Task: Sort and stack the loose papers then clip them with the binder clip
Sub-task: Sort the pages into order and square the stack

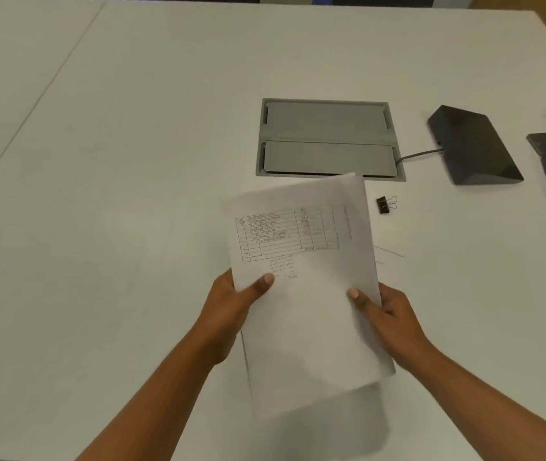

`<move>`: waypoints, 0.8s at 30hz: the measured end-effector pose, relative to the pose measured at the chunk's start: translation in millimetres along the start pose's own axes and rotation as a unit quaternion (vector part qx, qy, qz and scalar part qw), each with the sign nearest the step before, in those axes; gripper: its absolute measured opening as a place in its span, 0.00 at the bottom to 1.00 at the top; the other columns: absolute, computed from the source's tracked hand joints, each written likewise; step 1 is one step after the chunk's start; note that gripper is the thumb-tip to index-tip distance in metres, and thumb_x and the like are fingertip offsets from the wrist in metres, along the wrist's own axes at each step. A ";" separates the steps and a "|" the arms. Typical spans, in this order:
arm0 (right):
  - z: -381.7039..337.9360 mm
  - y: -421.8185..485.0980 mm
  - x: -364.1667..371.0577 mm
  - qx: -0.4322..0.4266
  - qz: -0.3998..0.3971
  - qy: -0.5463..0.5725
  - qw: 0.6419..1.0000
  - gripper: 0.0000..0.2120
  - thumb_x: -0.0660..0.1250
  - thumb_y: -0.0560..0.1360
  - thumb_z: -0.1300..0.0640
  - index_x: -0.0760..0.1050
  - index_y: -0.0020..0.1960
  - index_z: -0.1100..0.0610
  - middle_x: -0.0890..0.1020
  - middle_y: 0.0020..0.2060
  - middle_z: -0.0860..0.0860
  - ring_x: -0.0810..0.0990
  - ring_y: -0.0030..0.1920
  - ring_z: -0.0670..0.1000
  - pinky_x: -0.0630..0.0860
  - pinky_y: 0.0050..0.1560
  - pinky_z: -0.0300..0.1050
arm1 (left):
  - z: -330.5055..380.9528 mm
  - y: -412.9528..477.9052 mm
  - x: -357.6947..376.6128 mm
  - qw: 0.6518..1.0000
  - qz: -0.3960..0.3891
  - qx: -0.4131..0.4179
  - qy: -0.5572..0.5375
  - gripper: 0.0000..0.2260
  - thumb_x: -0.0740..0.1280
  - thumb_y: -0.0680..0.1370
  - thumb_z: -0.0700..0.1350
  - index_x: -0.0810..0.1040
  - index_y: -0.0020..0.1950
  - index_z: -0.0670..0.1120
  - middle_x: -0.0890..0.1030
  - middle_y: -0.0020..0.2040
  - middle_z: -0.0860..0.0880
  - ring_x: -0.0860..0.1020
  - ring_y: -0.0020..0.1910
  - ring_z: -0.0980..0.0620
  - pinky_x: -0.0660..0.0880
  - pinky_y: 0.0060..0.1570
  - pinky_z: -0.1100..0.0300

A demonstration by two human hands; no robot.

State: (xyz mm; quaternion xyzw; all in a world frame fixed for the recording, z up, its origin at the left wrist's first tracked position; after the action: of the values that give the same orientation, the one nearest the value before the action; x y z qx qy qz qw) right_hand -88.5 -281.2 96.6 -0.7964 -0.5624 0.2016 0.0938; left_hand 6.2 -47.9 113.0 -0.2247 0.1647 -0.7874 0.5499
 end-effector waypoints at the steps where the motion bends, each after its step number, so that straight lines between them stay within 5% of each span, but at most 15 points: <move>1: 1.2 -4.9 2.0 0.008 0.003 0.013 1.000 0.09 0.67 0.77 0.52 0.82 0.47 0.56 0.88 0.41 0.52 0.87 0.43 0.54 0.83 0.43 0.49 | -6.0 -4.4 -0.7 1.000 -0.002 -0.023 -0.004 0.22 0.72 0.74 0.50 0.77 0.67 0.50 0.84 0.60 0.51 0.83 0.59 0.47 0.77 0.61 0.44; 8: 16.1 -29.5 11.4 0.063 -0.048 0.050 0.996 0.16 0.63 0.77 0.46 0.82 0.56 0.54 0.87 0.49 0.52 0.86 0.50 0.53 0.80 0.53 0.51 | -27.7 -29.5 -4.6 0.997 0.056 -0.042 0.041 0.11 0.67 0.80 0.48 0.80 0.61 0.50 0.87 0.51 0.51 0.86 0.48 0.49 0.82 0.52 0.47; 11: 40.6 -23.3 -2.7 0.075 0.049 0.000 0.996 0.16 0.58 0.81 0.46 0.77 0.63 0.49 0.85 0.52 0.52 0.85 0.49 0.53 0.80 0.51 0.50 | -24.8 -34.7 -20.8 0.995 0.078 -0.035 0.045 0.11 0.68 0.79 0.48 0.80 0.61 0.47 0.88 0.50 0.48 0.86 0.47 0.45 0.82 0.51 0.44; 13: 63.8 -16.0 -21.8 0.103 0.178 -0.132 0.970 0.18 0.60 0.80 0.47 0.72 0.68 0.51 0.81 0.58 0.55 0.82 0.53 0.56 0.77 0.53 0.52 | -23.8 -38.3 -36.7 0.994 0.097 -0.034 0.045 0.12 0.68 0.79 0.48 0.81 0.60 0.46 0.88 0.50 0.46 0.86 0.47 0.43 0.82 0.50 0.42; 15: 84.8 -10.6 -35.7 0.185 0.226 -0.237 0.926 0.28 0.62 0.78 0.44 0.67 0.72 0.58 0.76 0.65 0.60 0.77 0.61 0.62 0.75 0.59 0.57 | -23.4 -42.1 -52.4 0.992 0.113 -0.029 0.046 0.12 0.68 0.78 0.48 0.80 0.60 0.46 0.87 0.50 0.46 0.86 0.46 0.42 0.83 0.47 0.44; 18: 99.5 -5.8 -37.6 0.263 0.204 -0.314 0.889 0.39 0.68 0.72 0.38 0.65 0.69 0.66 0.73 0.64 0.65 0.75 0.61 0.66 0.75 0.59 0.59 | -23.5 -48.4 -70.1 0.990 0.128 -0.023 0.048 0.12 0.68 0.78 0.49 0.80 0.59 0.47 0.88 0.49 0.46 0.86 0.44 0.42 0.83 0.40 0.49; 24: 101.5 1.9 -19.9 0.290 0.189 -0.309 0.886 0.49 0.79 0.61 0.41 0.60 0.68 0.66 0.68 0.62 0.64 0.77 0.56 0.67 0.77 0.48 0.55 | -29.2 -57.0 -85.8 0.988 0.148 -0.026 0.046 0.10 0.68 0.78 0.48 0.81 0.58 0.47 0.88 0.47 0.47 0.86 0.42 0.44 0.82 0.38 0.51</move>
State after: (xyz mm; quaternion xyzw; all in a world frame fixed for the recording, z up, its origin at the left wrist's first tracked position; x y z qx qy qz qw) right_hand -135.8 -308.3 8.7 -0.7218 -0.3182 0.6060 0.1023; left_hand -29.3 52.6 102.4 -0.1756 0.2416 -0.7026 0.6458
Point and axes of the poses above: each hand's wrist, its own y-axis towards the middle knuckle, its own x-axis out of the palm, z = x × y, the point moved 2 cm from there along y, towards the middle knuckle
